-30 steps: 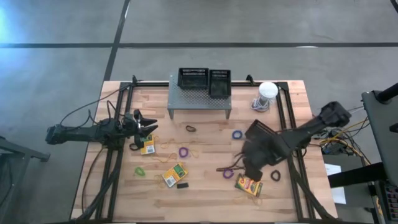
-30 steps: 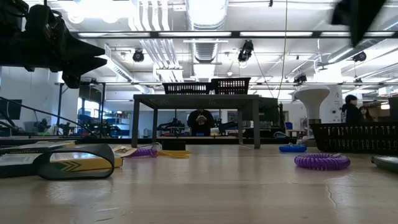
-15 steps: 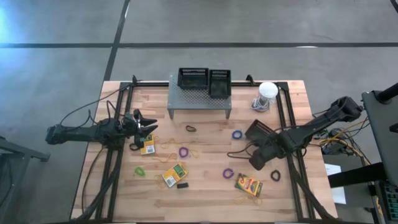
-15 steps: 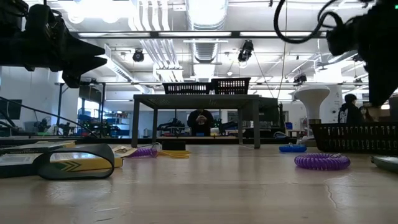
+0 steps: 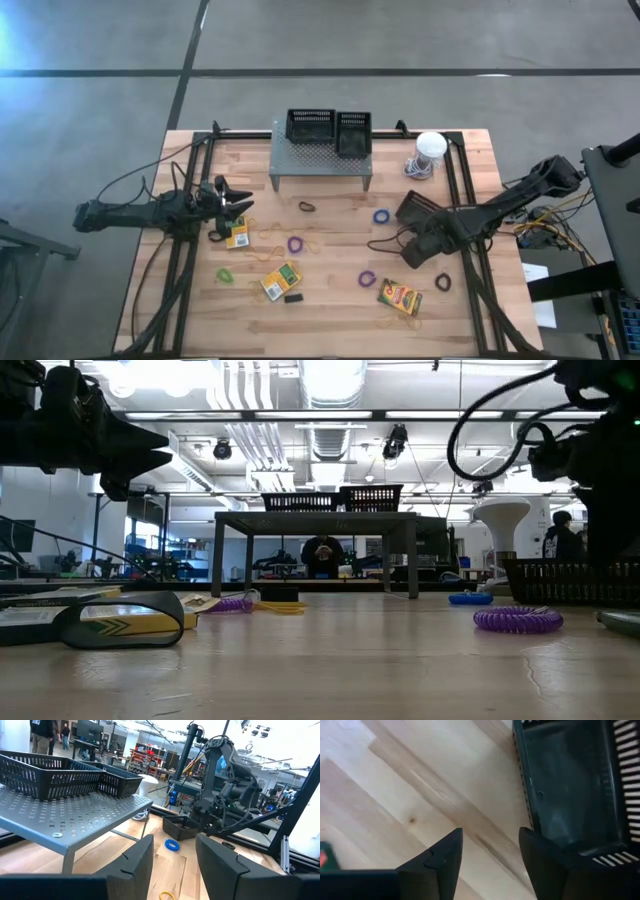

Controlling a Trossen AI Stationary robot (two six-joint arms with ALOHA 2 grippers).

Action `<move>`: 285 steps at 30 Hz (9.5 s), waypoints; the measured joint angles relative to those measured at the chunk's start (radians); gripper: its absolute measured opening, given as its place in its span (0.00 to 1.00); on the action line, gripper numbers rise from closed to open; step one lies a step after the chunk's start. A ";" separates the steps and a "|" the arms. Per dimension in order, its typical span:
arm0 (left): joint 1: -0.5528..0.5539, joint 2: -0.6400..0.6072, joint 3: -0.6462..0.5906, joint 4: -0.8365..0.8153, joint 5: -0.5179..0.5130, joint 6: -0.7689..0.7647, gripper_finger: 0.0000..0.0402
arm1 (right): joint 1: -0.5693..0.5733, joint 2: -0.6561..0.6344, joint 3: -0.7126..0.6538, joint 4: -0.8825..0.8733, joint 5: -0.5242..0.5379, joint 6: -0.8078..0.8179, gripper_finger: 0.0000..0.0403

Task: Pick & Place Office Desk Supplies
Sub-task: Put the black bin on the shelf, then put the blue spring keychain into the right black bin, then put the crayon box into the top left black bin

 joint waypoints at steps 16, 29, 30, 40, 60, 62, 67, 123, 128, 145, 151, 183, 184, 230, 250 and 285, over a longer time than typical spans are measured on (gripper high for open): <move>0.000 0.000 0.000 0.000 0.000 0.000 0.38 | 0.001 0.000 0.099 0.296 -0.039 -0.378 0.05; 0.000 0.000 0.000 0.023 0.000 0.000 0.38 | -0.026 0.000 0.256 -0.051 0.024 -0.257 0.07; 0.000 0.000 0.000 0.023 0.000 0.000 0.38 | -0.032 0.000 0.253 -0.088 0.025 -0.233 0.08; 0.000 0.000 0.000 0.015 0.000 0.001 0.38 | -0.106 0.005 0.110 -0.103 0.034 -0.187 0.34; 0.000 0.000 0.000 0.014 0.000 0.003 0.38 | -0.201 0.008 -0.049 0.100 -0.039 -0.305 0.16; 0.000 0.000 0.000 0.014 0.000 0.003 0.38 | -0.201 0.008 -0.035 0.113 -0.055 -0.321 0.07; 0.000 0.000 0.000 0.014 0.000 0.003 0.38 | -0.188 0.008 0.064 0.133 -0.139 -0.360 0.03; 0.000 0.023 0.000 0.014 -0.004 0.000 0.38 | -0.608 0.976 1.594 -0.169 -0.117 -1.538 0.11; 0.000 0.027 0.000 0.013 -0.003 0.000 0.38 | -0.615 0.976 1.592 -0.176 -0.102 -1.535 0.21; 0.000 0.027 0.000 0.013 -0.002 0.000 0.38 | -0.596 0.966 1.632 -0.212 0.070 -1.467 0.39; 0.000 0.027 0.000 0.013 0.000 -0.001 0.38 | -0.574 0.922 1.670 -0.314 0.070 -1.414 0.39; 0.000 0.059 0.000 0.019 0.000 0.053 0.38 | -0.220 0.249 0.191 0.269 0.102 -0.427 0.42; 0.000 0.059 0.000 0.019 0.000 0.053 0.38 | -0.247 0.236 0.161 0.313 0.078 -0.460 0.44; 0.000 0.066 0.000 0.074 0.000 0.025 0.38 | -0.331 0.315 0.235 1.306 -0.071 -1.070 0.04; 0.000 0.073 0.000 0.066 0.000 0.026 0.38 | -0.864 0.614 1.085 0.013 0.020 -1.211 0.04; -0.144 0.183 0.083 0.166 0.159 0.008 0.29 | 0.041 0.174 0.415 0.575 0.381 -1.045 0.22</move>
